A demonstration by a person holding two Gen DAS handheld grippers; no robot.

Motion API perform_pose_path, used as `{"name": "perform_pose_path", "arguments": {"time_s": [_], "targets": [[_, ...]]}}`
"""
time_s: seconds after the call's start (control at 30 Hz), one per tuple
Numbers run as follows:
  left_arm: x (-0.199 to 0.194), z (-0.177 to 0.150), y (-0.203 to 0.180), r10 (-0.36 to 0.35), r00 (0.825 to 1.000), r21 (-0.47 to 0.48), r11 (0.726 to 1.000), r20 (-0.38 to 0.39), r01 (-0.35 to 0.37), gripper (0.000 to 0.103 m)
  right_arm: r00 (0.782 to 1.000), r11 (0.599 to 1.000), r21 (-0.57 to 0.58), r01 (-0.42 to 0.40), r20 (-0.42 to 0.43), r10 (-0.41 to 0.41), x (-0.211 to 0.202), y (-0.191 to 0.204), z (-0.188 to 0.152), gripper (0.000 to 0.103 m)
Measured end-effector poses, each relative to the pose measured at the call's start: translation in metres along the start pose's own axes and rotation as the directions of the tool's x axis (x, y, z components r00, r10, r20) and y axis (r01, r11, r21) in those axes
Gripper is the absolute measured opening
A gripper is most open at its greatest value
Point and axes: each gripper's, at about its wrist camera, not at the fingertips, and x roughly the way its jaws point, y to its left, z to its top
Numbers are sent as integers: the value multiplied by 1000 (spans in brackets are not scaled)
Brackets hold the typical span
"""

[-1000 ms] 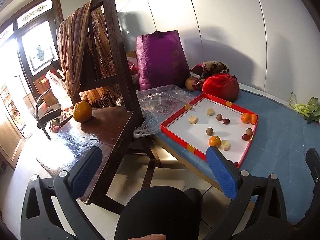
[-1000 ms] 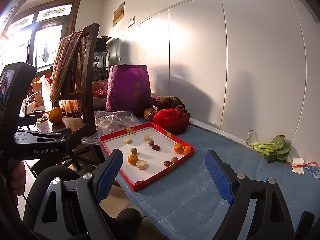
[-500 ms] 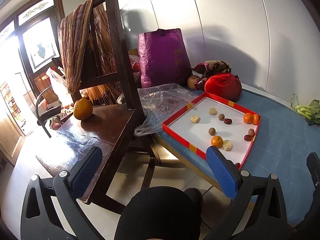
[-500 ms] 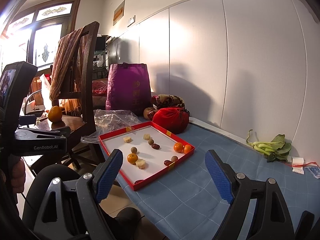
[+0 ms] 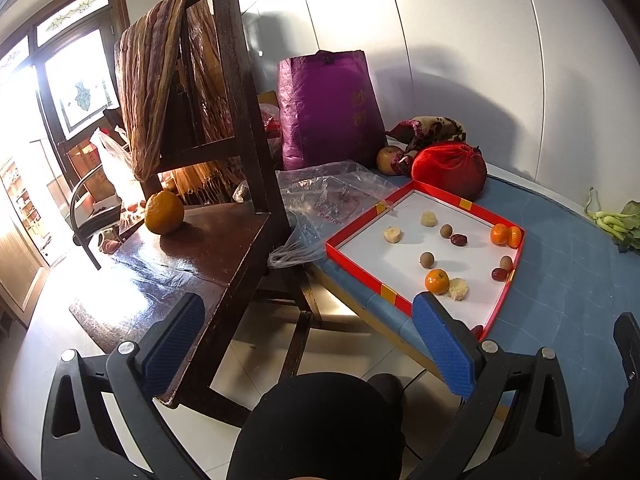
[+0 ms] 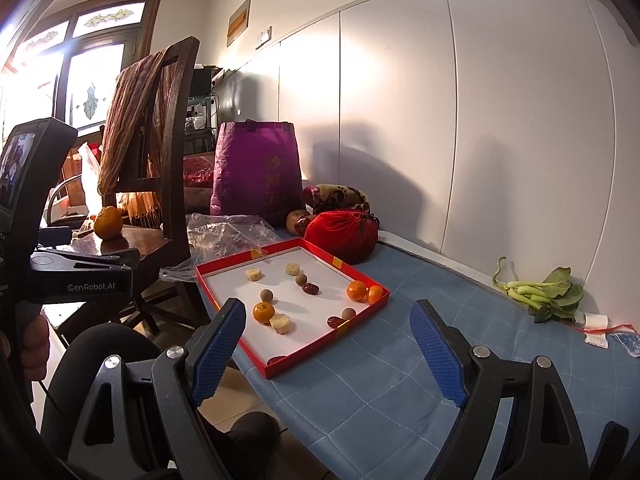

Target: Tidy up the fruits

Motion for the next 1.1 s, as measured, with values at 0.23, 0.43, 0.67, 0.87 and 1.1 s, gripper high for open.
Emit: {"name": "perform_pose_path", "arguments": {"time_s": [0.23, 0.43, 0.67, 0.87, 1.1], "targets": [[-1, 2, -3, -4, 1000, 5, 1000, 2, 4, 103, 1000, 1000, 2, -3, 0, 3, 0, 0, 0, 86], [-3, 2, -5, -6, 1000, 9, 1000, 4, 6, 103, 1000, 1000, 1, -4, 0, 4, 0, -1, 0, 86], [-6, 3, -7, -8, 1000, 13, 1000, 9, 8, 103, 1000, 1000, 3, -3, 3, 3, -1, -2, 0, 86], [-7, 4, -7, -5, 1000, 11, 1000, 11, 4, 103, 1000, 1000, 2, -4, 5, 4, -2, -2, 1, 86], [-8, 4, -6, -9, 1000, 11, 1000, 11, 8, 103, 1000, 1000, 3, -4, 5, 4, -2, -2, 2, 86]]}}
